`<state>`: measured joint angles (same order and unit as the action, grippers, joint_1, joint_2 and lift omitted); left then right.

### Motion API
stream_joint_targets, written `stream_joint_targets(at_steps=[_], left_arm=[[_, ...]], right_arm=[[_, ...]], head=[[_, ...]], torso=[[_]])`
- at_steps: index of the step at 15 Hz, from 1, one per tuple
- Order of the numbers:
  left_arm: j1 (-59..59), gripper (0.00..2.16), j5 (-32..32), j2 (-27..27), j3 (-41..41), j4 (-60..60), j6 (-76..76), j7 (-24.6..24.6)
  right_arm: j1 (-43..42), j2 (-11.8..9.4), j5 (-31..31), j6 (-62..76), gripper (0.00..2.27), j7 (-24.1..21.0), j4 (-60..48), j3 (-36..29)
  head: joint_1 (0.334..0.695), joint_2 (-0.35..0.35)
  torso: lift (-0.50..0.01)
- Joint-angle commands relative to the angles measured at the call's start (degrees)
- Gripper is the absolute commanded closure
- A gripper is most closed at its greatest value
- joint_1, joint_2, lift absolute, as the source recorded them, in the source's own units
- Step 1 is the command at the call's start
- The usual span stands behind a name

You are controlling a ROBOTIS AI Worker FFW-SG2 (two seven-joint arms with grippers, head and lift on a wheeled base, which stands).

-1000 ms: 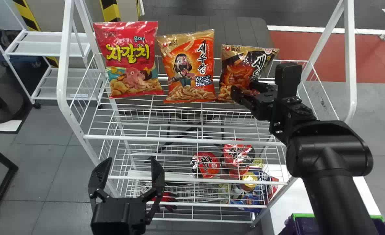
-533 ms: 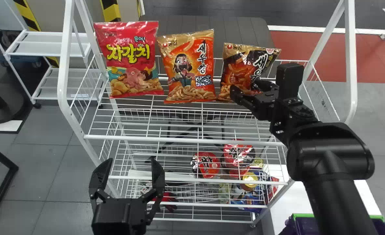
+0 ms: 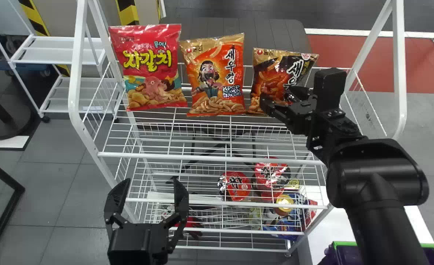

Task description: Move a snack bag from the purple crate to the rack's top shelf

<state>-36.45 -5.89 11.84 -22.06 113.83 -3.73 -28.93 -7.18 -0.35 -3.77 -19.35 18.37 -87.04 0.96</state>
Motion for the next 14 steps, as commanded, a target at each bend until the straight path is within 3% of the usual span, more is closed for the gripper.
stream_joint_targets(at_steps=[1, 5, 14], left_arm=[[0.1, 0.14, 0.0, 0.0, 0.0, 0.1, 0.0, -0.1], [0.0, 0.14, 0.1, 0.0, 0.0, 0.3, -0.2, -0.2], [-1.6, 0.14, -0.5, 0.9, 1.3, 3.2, -1.8, 2.3]], right_arm=[[0.8, 0.4, -0.1, 0.9, 0.29, 0.0, -1.0, 0.3], [5.5, 0.4, -0.3, 0.8, 0.23, -0.1, -9.7, 0.2], [29.0, 0.4, 0.1, 4.6, 0.16, 1.8, -35.7, -2.0]], head=[[0.695, -0.017], [0.695, -0.012], [0.695, -0.034]], torso=[[0.0], [0.0], [0.0]])
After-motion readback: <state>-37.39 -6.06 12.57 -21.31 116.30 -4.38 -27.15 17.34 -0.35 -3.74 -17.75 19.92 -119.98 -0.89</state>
